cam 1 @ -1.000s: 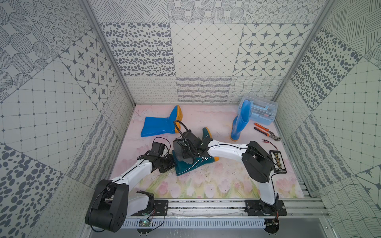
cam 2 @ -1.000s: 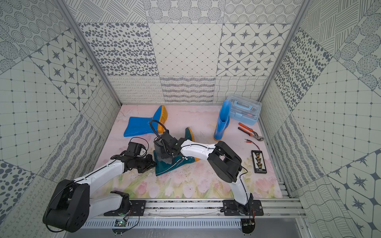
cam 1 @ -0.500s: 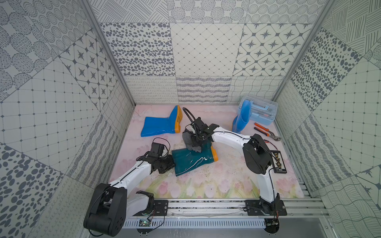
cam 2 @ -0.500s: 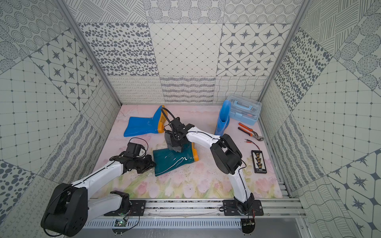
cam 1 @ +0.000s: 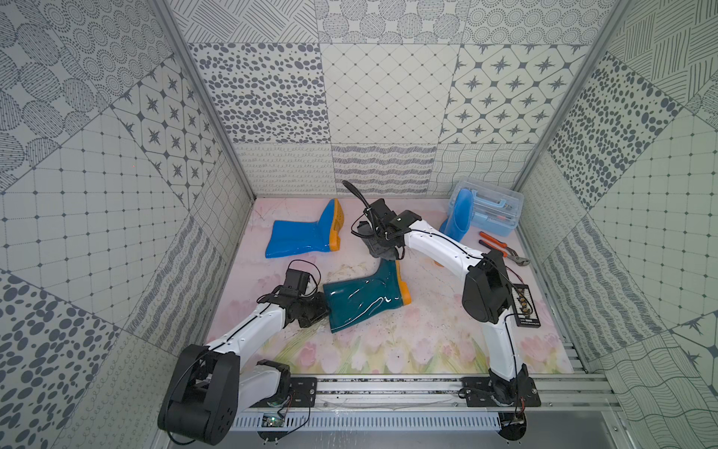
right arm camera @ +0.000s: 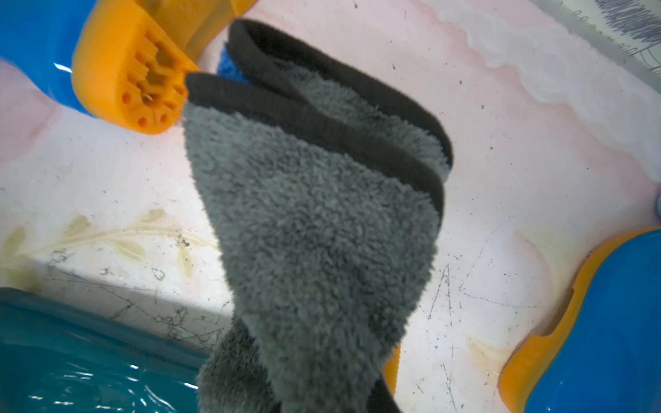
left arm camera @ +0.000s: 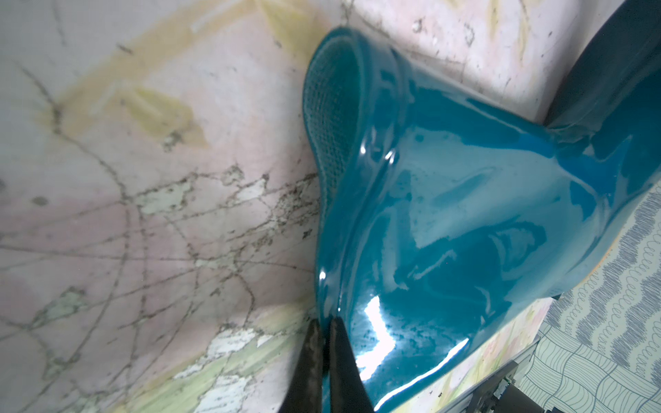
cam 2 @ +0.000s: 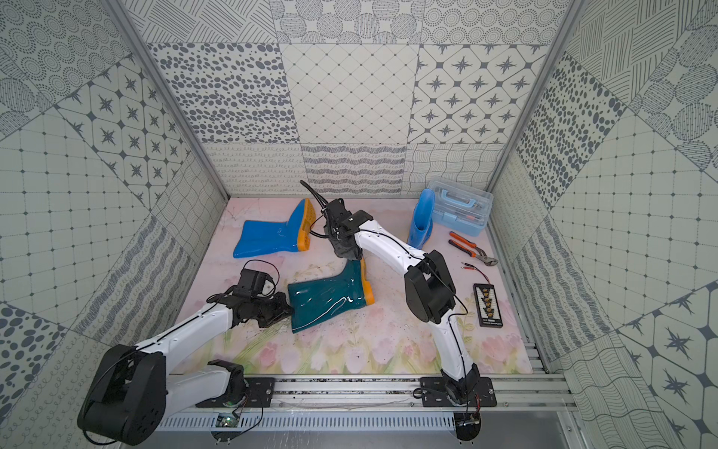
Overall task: Wipe the rubber boots with a cloth
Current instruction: Wipe the dirt off the rubber boot.
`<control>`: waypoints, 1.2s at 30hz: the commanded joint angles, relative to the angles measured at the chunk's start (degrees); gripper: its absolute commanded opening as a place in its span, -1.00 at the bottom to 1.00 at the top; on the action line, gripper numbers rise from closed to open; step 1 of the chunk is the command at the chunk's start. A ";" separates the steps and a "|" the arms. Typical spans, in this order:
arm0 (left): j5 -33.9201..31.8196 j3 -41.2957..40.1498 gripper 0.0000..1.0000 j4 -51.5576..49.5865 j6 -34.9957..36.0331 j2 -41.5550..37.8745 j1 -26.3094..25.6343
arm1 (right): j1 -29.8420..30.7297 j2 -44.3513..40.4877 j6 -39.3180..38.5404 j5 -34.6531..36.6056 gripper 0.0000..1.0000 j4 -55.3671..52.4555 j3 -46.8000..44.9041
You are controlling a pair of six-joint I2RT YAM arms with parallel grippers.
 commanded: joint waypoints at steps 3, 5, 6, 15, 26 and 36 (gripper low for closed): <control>-1.72 0.02 -1.00 -4.47 1.00 -0.34 -0.16 | 5.22 2.56 -0.02 -1.16 -1.00 -5.27 -3.78; -1.59 0.05 -1.00 -4.47 0.89 -0.21 -0.18 | 5.96 1.02 3.21 -5.98 -1.00 -3.27 -6.76; -1.64 0.02 -1.00 -4.47 0.90 -0.29 -0.26 | 6.11 0.05 5.55 -9.47 -1.00 -1.27 -8.62; -1.12 -0.05 -1.00 -2.81 0.11 0.86 -0.65 | 10.47 -2.57 24.81 -27.88 -1.00 17.88 -13.30; -1.81 -0.14 -1.00 -3.67 0.29 -0.04 -0.97 | 9.45 -9.23 25.91 -20.21 -1.00 20.11 -26.29; -1.94 -0.70 -1.00 -3.40 0.28 0.26 -0.93 | 2.41 -25.24 24.39 -8.24 -1.00 20.81 -41.66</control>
